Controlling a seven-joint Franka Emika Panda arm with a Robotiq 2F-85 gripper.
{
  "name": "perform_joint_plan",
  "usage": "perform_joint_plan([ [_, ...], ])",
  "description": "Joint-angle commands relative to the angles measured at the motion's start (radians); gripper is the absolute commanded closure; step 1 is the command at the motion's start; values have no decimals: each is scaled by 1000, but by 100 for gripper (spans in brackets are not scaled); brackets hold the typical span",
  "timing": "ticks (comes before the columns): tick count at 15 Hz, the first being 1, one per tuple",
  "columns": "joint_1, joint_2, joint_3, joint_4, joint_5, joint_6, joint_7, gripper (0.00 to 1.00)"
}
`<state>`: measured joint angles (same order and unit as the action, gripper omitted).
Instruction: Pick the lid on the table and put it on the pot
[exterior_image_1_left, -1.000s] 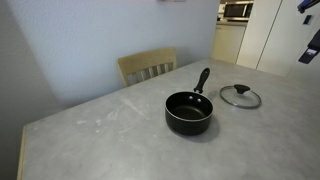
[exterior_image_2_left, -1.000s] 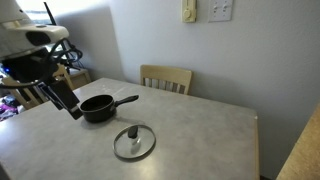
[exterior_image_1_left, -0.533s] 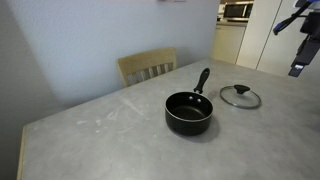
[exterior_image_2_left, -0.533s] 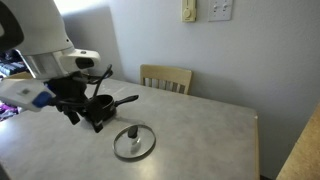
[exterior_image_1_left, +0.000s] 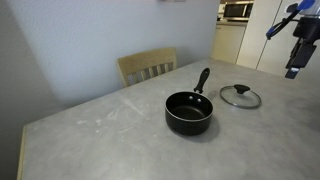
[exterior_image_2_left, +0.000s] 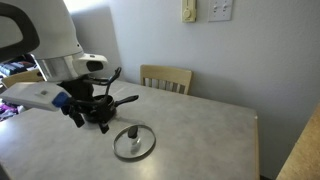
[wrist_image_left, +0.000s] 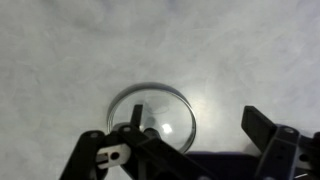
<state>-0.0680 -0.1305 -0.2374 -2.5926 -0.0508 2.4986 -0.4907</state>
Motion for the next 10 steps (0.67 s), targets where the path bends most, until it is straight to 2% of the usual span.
perform_joint_plan([
  [1, -22, 69, 11, -8, 1, 183, -20, 0],
  [5, -15, 187, 18, 12, 108, 437, -102, 0],
  [6, 9, 217, 7, 27, 166, 463, -143, 0],
  [10, -22, 301, 101, 109, 443, 453, -356, 0],
])
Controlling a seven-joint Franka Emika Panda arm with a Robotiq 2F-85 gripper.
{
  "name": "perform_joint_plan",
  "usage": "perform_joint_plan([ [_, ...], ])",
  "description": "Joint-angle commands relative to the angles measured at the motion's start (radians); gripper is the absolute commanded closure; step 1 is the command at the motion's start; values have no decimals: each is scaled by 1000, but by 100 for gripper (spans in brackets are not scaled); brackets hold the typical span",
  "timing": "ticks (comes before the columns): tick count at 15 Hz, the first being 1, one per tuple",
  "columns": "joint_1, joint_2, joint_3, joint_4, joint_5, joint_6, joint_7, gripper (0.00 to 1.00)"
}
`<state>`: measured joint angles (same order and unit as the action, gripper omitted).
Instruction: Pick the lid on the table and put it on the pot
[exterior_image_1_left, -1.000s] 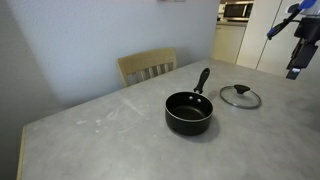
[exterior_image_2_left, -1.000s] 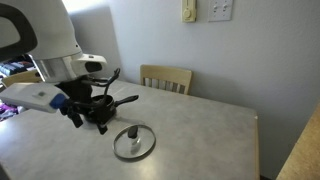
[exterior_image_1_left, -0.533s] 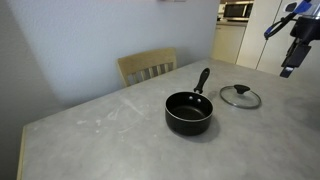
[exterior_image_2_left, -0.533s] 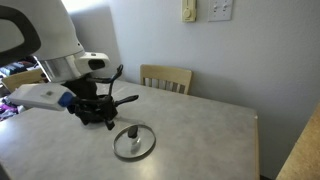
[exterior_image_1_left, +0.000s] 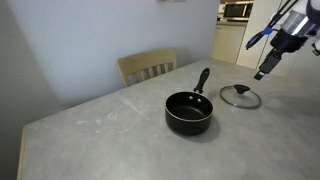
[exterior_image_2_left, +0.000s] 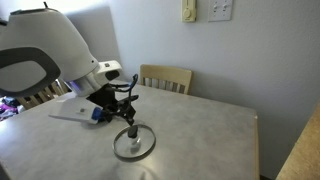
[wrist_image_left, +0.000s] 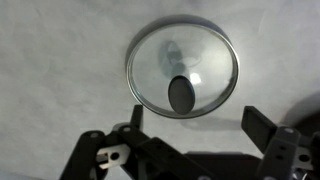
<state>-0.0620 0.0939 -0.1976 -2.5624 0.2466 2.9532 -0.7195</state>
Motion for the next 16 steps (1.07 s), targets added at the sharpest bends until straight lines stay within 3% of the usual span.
perform_joint_plan([
  [1, -40, 97, 84, 110, 201, -14, -176, 0],
  [4, -58, 177, 101, 197, 252, -28, -241, 0],
  [10, -25, 316, -29, 302, 54, -127, -190, 0],
  [11, -99, 318, 27, 306, -57, -142, -118, 0],
  [16, -158, 296, 107, 315, -167, -205, -45, 0],
])
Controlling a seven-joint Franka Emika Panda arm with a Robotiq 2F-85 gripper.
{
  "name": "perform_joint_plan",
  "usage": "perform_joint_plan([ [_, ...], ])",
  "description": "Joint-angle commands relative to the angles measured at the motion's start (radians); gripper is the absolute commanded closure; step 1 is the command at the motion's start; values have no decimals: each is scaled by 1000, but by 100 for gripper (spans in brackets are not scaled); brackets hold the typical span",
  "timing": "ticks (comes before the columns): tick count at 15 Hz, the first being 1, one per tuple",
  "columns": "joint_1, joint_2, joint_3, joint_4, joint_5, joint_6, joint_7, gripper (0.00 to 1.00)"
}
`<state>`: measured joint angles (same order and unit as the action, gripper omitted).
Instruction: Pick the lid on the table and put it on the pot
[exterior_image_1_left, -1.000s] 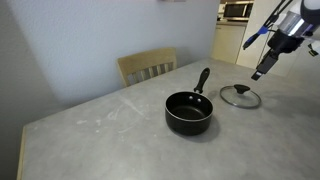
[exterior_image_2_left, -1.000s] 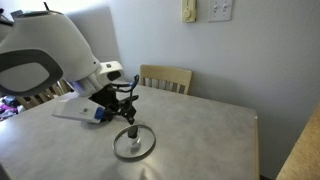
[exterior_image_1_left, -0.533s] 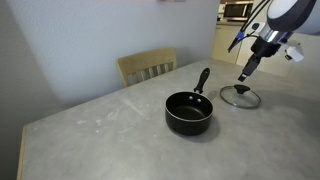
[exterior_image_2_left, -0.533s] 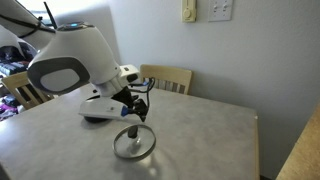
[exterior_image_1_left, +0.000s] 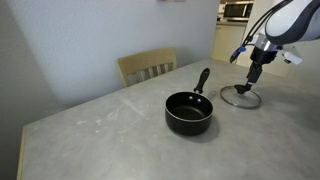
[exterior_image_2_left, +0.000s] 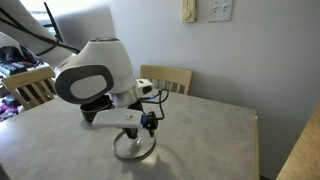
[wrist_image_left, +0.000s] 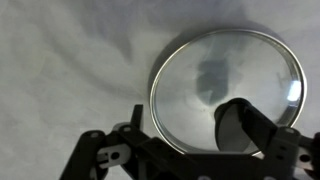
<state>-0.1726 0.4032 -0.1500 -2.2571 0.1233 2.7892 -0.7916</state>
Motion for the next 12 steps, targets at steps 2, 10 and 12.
perform_joint_plan([
  [2, -45, -30, 73, 1, -68, -50, 63, 0],
  [10, -86, -5, 149, 12, -44, -10, 94, 0],
  [12, -94, 5, 153, 14, -47, -7, 108, 0],
])
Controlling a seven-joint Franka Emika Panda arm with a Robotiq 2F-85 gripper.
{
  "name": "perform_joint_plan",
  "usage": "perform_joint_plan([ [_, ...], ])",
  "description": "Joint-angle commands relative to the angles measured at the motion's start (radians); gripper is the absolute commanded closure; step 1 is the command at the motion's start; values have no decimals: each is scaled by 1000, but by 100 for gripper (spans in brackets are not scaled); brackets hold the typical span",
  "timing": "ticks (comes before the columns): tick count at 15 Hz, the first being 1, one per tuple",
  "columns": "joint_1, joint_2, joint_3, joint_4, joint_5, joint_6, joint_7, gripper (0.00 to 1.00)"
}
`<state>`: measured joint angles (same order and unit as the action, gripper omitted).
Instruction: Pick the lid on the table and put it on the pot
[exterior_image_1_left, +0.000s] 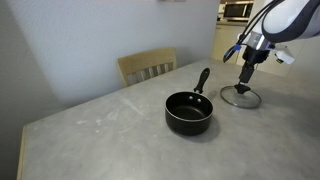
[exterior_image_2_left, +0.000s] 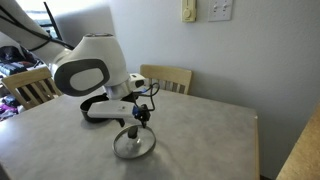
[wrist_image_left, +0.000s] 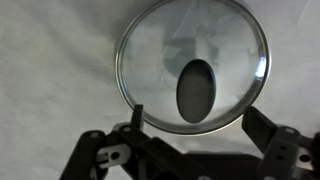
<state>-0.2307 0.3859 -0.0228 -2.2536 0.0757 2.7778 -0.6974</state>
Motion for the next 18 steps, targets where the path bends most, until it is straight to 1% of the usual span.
perform_joint_plan([
  [1, -39, 27, 26, 11, -2, 5, 22, 0],
  [6, -53, 43, 34, 14, -4, -1, 42, 0],
  [7, -53, 44, 34, 14, -7, -3, 47, 6],
  [8, -52, 45, 34, 14, -8, -3, 52, 27],
  [10, -52, 46, 35, 14, -11, -5, 59, 33],
  [15, -47, 46, 33, 11, -20, -11, 78, 67],
  [16, -46, 43, 32, 9, -21, -11, 82, 76],
  [17, -45, 40, 31, 7, -23, -11, 87, 82],
  [18, -45, 37, 32, 5, -22, -12, 88, 85],
])
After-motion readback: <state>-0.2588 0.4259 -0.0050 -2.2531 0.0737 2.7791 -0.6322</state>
